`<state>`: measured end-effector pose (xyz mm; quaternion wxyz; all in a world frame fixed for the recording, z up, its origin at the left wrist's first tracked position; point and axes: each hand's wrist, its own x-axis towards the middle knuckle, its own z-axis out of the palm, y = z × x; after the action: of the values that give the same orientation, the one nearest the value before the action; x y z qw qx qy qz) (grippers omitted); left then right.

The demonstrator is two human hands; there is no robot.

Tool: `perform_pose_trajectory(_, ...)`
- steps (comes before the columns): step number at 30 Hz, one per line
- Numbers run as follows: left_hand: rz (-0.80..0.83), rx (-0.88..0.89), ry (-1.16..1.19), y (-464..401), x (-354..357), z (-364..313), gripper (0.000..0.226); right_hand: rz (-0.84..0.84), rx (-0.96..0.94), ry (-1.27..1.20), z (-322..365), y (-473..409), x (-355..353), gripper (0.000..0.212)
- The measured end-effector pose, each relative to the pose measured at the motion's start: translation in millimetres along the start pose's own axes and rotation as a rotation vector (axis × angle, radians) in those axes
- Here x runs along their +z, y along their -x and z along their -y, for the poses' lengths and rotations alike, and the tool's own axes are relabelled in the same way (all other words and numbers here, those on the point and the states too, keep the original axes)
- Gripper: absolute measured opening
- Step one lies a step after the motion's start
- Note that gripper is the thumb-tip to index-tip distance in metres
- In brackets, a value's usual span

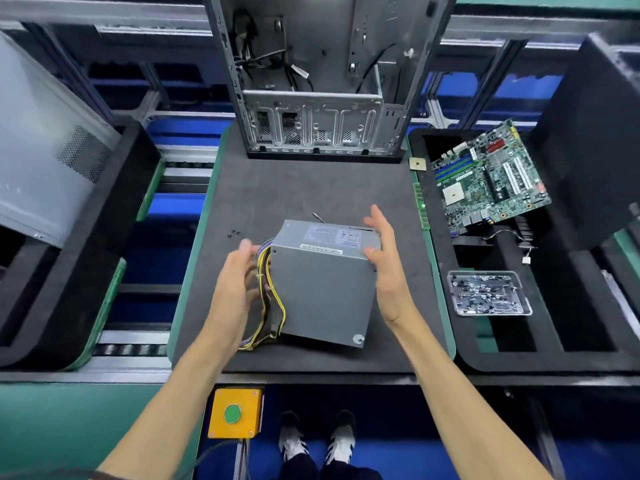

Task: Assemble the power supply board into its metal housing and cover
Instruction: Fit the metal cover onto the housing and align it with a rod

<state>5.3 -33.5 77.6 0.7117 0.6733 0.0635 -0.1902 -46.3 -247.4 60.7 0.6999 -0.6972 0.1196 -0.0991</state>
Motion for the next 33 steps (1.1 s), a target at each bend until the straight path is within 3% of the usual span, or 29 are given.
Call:
perform_pose_trajectory(1, 0.034, -0.049, 0.016, -4, 1, -5, 0.067, -0.03, 0.059, -0.046, 0, 5, 2, 0.088)
perform_pose_trajectory(4, 0.276, -0.108, 0.045, -6, 5, -13, 0.05, -0.181, 0.153, -0.07, 1, 19, 6, 0.099)
perform_pose_trajectory(6, 0.358, -0.108, 0.053, -4, 9, -12, 0.041, -0.187, 0.188, -0.122, 4, 23, 12, 0.087)
perform_pose_trajectory(8, 0.341, -0.05, 0.065, -2, 11, -7, 0.039, -0.198, 0.189, -0.17, 7, 24, 19, 0.069)
perform_pose_trajectory(10, 0.293, 0.067, 0.036, 2, 10, -3, 0.052, -0.219, 0.099, -0.175, 8, 23, 21, 0.06)
perform_pose_trajectory(12, 0.266, 0.176, -0.046, 5, 6, 2, 0.07, -0.251, 0.008, -0.202, 3, 19, 15, 0.064)
perform_pose_trajectory(15, 0.292, 0.252, -0.101, 5, 1, 10, 0.071, -0.227, -0.018, -0.209, -7, 16, 5, 0.067)
perform_pose_trajectory(17, 0.27, 0.247, -0.076, 6, 1, 9, 0.064, -0.186, -0.016, -0.183, -11, 17, 4, 0.066)
perform_pose_trajectory(20, 0.1, 0.241, -0.125, 0, 5, 2, 0.051, -0.174, 0.045, -0.226, -10, 11, 4, 0.052)
perform_pose_trajectory(23, 0.003, 0.115, -0.1, -12, 13, -6, 0.056, -0.208, 0.095, -0.234, 0, 4, 0, 0.044)
perform_pose_trajectory(25, 0.043, 0.026, -0.086, -18, 18, -10, 0.059, -0.196, 0.117, -0.228, 4, 3, -1, 0.045)
perform_pose_trajectory(27, 0.132, -0.017, -0.085, -21, 21, -12, 0.047, -0.145, 0.131, -0.218, 3, 6, -1, 0.051)
perform_pose_trajectory(29, 0.202, -0.008, -0.076, -20, 22, -13, 0.033, -0.125, 0.132, -0.181, 1, 8, -2, 0.06)
perform_pose_trajectory(33, 0.261, 0.006, -0.039, -20, 18, -14, 0.031, -0.118, 0.119, -0.128, -2, 6, -4, 0.062)
